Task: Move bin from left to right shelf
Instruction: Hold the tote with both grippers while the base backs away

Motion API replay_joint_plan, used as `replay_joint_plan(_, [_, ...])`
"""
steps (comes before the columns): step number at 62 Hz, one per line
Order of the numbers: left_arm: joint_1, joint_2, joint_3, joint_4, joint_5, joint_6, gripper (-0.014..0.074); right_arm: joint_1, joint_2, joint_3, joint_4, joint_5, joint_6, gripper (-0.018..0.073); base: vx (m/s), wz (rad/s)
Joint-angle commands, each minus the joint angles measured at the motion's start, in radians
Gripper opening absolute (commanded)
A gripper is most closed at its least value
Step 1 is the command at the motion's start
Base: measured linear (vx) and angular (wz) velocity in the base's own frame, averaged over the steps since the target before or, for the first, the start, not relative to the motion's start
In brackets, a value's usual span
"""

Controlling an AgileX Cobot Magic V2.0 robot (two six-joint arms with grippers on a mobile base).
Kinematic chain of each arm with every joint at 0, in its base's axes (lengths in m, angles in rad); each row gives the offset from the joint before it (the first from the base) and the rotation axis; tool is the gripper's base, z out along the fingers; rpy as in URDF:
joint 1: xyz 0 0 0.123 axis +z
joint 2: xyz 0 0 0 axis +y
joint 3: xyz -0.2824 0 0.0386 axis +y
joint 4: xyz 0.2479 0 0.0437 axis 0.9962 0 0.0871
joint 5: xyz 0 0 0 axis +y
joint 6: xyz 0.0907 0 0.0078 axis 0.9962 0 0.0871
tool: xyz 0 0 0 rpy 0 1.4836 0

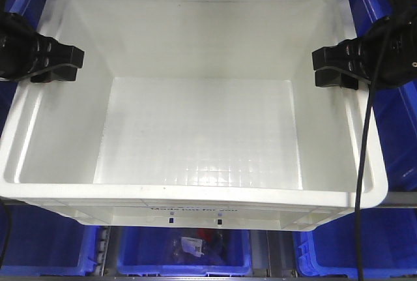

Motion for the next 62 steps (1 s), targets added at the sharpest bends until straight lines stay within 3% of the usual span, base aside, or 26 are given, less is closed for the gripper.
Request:
replay_joint_plan(1, [0.002, -0.045, -0.035, -0.006, -0.066, 0.033, -0.0008, -0.002, -0.048, -0.041, 0.003, -0.085, -0.068, -0.0004, -0.14, -0.04])
replay_joint_plan(62, [0.002, -0.045, -0.035, -0.006, -0.066, 0.033, -0.0008, -0.002, -0.048, -0.041, 0.003, -0.085, -0.068, -0.0004, -0.16, -0.05])
